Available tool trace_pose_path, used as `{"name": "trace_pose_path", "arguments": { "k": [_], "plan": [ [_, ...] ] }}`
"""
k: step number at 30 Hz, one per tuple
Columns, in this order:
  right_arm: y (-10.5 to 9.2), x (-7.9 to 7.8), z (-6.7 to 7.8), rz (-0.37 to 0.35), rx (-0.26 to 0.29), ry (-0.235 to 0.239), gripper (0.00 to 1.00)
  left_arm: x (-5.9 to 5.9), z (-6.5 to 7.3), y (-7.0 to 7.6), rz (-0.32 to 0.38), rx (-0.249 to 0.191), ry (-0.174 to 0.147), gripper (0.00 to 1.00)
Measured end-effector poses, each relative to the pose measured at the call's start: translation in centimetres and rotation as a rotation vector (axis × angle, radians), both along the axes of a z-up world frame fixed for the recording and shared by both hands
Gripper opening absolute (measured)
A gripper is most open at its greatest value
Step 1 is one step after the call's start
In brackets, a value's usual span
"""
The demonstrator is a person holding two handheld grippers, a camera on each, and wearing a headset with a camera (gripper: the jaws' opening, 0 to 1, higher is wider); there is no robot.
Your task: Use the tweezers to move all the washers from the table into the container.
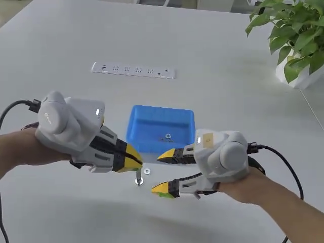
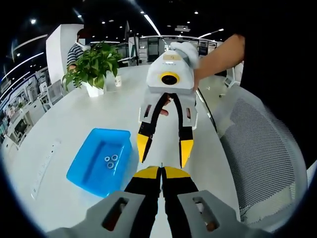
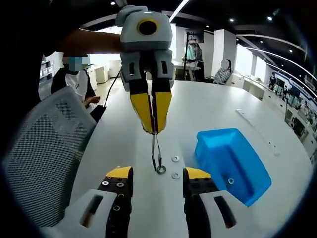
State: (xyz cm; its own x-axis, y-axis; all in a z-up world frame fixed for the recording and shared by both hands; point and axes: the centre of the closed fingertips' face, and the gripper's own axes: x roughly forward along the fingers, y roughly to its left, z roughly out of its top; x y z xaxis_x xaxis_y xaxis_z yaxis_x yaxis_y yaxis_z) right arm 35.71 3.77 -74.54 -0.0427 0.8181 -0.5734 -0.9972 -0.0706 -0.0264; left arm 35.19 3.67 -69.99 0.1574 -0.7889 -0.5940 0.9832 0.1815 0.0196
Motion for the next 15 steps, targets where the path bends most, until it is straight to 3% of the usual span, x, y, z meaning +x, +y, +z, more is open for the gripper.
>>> {"name": "trace_pose_path", "arguments": {
  "k": [15],
  "plan": [
    [2.5,-0.3,-1.3,0.046,-0.013,0.001,0.19,0.0,0.0,0.0,-0.019,0.005,0.013,0.04]
  ]
}}
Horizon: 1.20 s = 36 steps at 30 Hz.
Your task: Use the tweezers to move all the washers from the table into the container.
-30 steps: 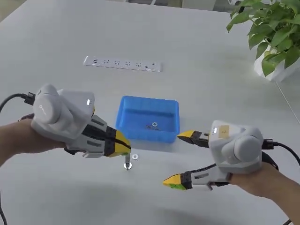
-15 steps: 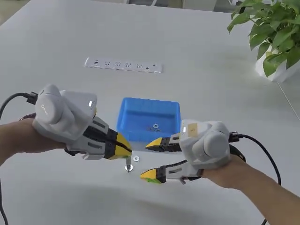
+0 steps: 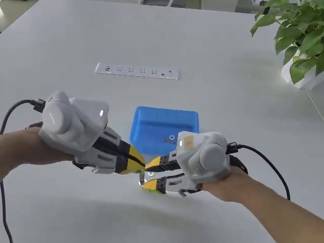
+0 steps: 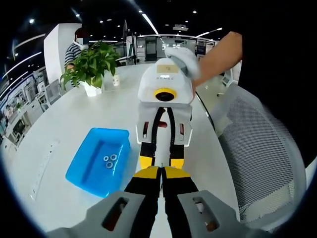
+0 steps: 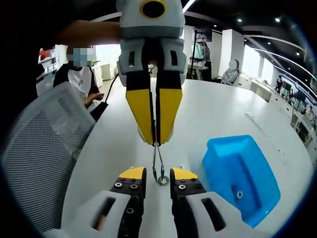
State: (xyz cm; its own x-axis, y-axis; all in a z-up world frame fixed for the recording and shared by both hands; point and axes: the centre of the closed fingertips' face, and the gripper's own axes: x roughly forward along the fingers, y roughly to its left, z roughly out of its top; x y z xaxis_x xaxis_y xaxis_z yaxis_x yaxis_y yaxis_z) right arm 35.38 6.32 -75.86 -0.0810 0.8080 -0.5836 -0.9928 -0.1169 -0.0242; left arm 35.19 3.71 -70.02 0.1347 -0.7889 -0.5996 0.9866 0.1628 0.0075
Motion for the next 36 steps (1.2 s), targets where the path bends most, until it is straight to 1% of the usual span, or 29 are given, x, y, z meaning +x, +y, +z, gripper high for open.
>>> {"name": "trace_pose_path", "arguments": {
  "k": [5,10,12,20,24,27,30,36],
  "plan": [
    [0.36,0.33,0.12,-0.020,0.016,0.012,0.14,-0.01,-0.01,-0.01,-0.001,-0.001,0.003,0.04],
    [0.50,-0.02,-0.11,-0.009,0.010,0.023,0.11,-0.01,-0.03,0.03,0.000,0.000,0.005,0.04],
    [0.63,-0.12,-0.32,-0.005,0.002,0.017,0.10,-0.03,-0.04,0.03,0.000,0.000,0.007,0.04],
    [0.57,-0.17,-0.31,-0.024,0.003,0.035,0.09,0.13,-0.04,0.15,0.007,0.000,0.011,0.04],
    [0.52,-0.20,-0.29,-0.006,-0.008,0.012,0.08,0.18,-0.03,0.01,0.010,-0.005,0.014,0.05],
    [0.53,-0.17,-0.24,-0.002,-0.010,0.006,0.07,0.30,-0.02,-0.02,0.014,-0.003,0.012,0.05],
    [0.55,-0.23,-0.19,0.009,-0.013,-0.011,0.07,0.35,0.00,0.01,0.016,0.000,0.011,0.05],
    [0.48,-0.21,-0.19,0.016,-0.012,-0.018,0.06,0.37,0.02,0.02,0.022,0.003,0.012,0.05]
  ]
}}
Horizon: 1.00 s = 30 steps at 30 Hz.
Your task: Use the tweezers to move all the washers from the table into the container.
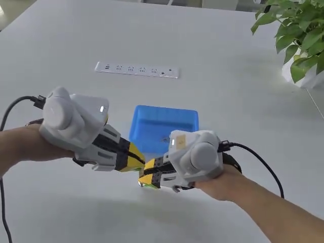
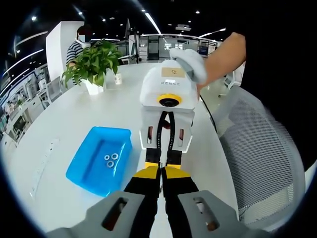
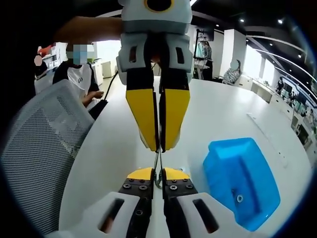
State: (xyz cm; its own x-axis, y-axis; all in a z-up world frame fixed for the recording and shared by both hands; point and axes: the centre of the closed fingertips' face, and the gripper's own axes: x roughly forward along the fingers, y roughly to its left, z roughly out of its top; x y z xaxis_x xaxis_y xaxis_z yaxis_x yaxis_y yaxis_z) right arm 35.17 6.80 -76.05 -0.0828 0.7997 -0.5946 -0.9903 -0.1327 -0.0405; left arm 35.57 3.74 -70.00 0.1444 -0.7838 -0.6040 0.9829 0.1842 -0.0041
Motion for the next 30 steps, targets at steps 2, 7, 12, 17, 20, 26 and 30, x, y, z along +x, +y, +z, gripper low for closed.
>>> {"name": "trace_pose_path", "arguments": {
  "k": [2,7,12,17,20,26,30],
  "plan": [
    [0.0,0.0,0.0,0.001,0.000,0.000,0.06,0.0,0.0,0.0,0.001,0.002,0.001,0.05],
    [-0.1,-0.1,0.0,0.006,-0.001,-0.004,0.06,0.0,0.0,-0.1,0.003,0.004,0.007,0.05],
    [-0.2,-0.2,0.2,0.006,0.004,-0.002,0.06,-0.1,0.3,-0.1,0.013,0.001,0.009,0.07],
    [-0.1,-0.1,0.8,0.011,0.007,-0.011,0.06,0.2,0.9,0.1,0.036,-0.020,0.000,0.11],
    [-0.2,-0.1,1.2,0.012,0.008,-0.012,0.06,0.4,1.4,0.3,0.049,-0.034,-0.009,0.14],
    [-0.4,-0.1,1.8,0.015,0.003,-0.020,0.06,0.5,2.6,0.5,0.071,-0.067,-0.014,0.18],
    [-0.6,0.1,2.5,0.013,0.001,-0.025,0.06,0.4,3.2,0.7,0.094,-0.089,-0.009,0.23]
  ]
}}
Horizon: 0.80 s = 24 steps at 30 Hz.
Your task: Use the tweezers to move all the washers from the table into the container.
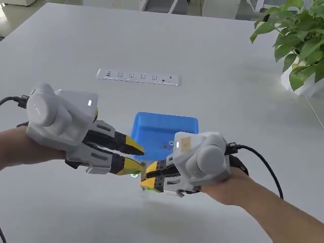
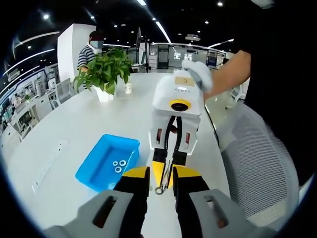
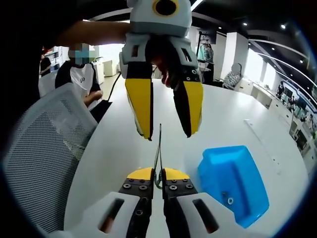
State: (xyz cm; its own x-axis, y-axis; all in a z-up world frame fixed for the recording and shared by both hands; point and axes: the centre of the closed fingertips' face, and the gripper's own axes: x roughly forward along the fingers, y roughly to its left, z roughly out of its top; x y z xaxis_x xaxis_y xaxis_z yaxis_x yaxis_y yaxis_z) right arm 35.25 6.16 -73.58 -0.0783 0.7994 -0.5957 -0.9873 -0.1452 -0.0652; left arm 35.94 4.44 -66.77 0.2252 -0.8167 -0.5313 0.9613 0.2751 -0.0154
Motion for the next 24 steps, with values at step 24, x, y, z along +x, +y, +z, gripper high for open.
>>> {"name": "trace_pose_path", "arguments": {
  "k": [24],
  "plan": [
    [-0.2,3.1,4.9,-0.008,0.040,-0.037,0.06,0.0,0.8,3.4,0.179,-0.035,-0.007,0.52]
  ]
}}
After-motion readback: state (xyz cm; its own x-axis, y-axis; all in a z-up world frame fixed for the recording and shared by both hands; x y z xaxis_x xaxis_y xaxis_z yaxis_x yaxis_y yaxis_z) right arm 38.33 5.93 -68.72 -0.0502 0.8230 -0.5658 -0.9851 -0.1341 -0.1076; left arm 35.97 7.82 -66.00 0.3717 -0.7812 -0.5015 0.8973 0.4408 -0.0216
